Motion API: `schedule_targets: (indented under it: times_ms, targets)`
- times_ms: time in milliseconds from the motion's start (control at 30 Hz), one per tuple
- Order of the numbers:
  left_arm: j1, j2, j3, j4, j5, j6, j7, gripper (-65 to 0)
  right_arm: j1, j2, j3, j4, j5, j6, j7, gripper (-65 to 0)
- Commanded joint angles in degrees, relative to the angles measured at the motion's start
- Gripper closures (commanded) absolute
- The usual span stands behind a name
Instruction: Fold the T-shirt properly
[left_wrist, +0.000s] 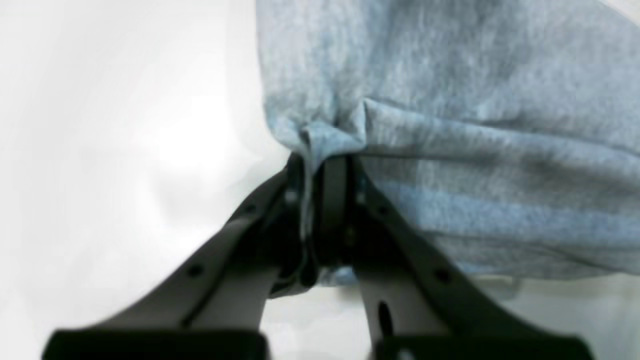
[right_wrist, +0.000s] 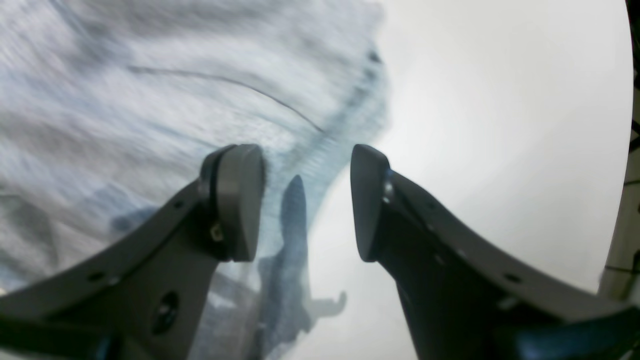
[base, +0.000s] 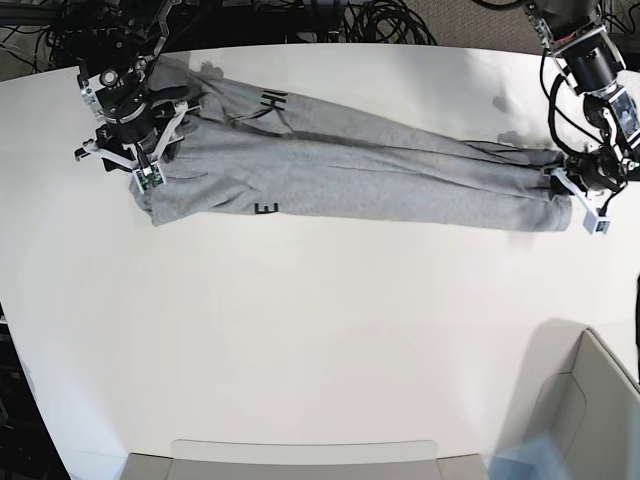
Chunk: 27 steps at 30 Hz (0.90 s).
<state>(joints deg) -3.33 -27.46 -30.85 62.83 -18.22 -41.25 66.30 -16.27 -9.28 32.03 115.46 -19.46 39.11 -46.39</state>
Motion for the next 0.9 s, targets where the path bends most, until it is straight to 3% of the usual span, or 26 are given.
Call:
schedule_targets:
  times_ms: [0,200,433,633,867]
  targets:
    - [1.0,-0.5,-0.2,1.1,6.5,1.3,5.4,0.0,0.9,0.3,-0.1,1.4,0.3,0.9,1.0,-28.8]
    - [1.4,0.0,-3.5,14.1,6.7,1.3,6.2,0.0,2.3,0.3,0.0,1.7,2.1,0.9,0.7,-28.8]
    - [1.4,0.4,-3.9,29.1,6.7,1.3,13.7,0.0,2.4,0.3,0.0,1.6,2.9,0.9,0.8,-28.8]
    - [5.8,5.1,-3.4,44.0,6.7,1.3,13.7,0.0,2.4,0.3,0.0,1.2,2.9,0.9,0.9,-28.8]
    - [12.0,11.6,3.2,53.3,6.7,1.3,13.7,0.0,2.4,0.4,0.0,1.2,2.9,0.9,0.9,-28.8]
